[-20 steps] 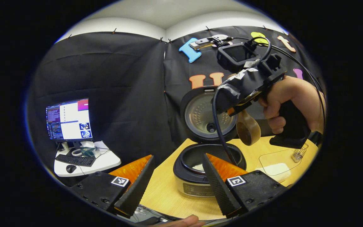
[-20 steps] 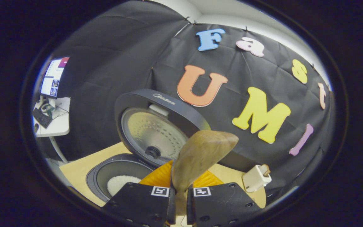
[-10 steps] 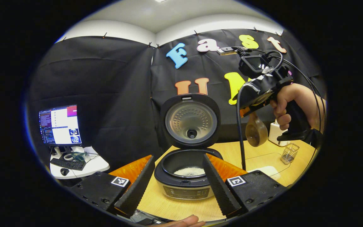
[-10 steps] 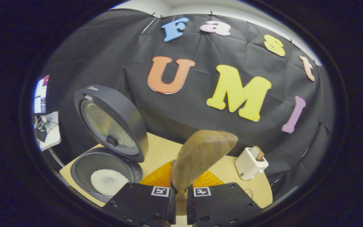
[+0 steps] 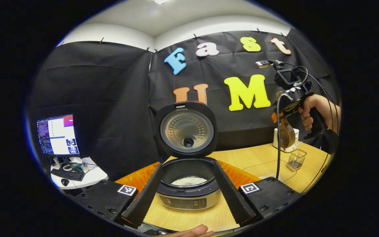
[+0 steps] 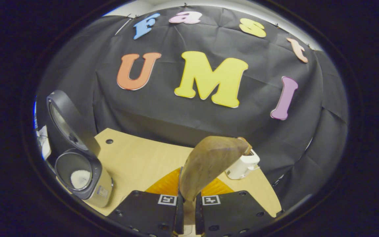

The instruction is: Close the left gripper, press the button to open the rice cooker; take a wooden spoon from the chopstick holder with the right hand, scoop a spoonful of rice and pour it into the rice cooker, then put the wooden spoon back into the chopstick holder.

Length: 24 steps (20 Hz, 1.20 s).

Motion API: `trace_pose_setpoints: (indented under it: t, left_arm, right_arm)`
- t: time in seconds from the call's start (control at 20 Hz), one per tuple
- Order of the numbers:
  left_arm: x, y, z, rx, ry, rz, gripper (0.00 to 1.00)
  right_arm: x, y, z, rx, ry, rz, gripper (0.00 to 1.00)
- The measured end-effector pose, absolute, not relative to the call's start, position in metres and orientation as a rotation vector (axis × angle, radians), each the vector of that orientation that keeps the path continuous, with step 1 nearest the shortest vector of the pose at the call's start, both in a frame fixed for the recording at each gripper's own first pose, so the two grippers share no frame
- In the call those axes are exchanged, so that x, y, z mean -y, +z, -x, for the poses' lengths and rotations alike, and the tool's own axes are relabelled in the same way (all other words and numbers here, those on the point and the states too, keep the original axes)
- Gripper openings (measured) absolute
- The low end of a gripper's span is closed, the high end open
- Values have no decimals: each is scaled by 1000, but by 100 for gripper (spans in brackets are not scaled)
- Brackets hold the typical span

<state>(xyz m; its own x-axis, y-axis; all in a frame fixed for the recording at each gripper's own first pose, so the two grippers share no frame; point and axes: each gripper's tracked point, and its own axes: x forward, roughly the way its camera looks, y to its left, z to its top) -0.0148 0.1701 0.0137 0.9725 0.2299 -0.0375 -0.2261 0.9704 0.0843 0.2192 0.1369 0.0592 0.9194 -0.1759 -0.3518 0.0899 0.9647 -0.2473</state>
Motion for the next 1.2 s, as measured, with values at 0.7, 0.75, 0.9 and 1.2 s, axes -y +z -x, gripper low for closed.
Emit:
trace_pose_setpoints:
  t: [0.7, 0.75, 0.9, 1.2]
  left_arm:
    - [-141, 10, 3, -52, 168, -99, 98]
    - [-136, 10, 3, -52, 157, -99, 98]
    - [-132, 11, 3, -47, 152, -114, 98]
    - [-127, 11, 2, -46, 132, -119, 98]
  right_arm:
    - [23, 8, -251, -393, -286, 84, 13]
    - [27, 1, -252, -402, -283, 76, 13]
    - [36, -12, -257, -427, -281, 51, 13]
    - [48, -19, -260, -420, -299, 29, 17]
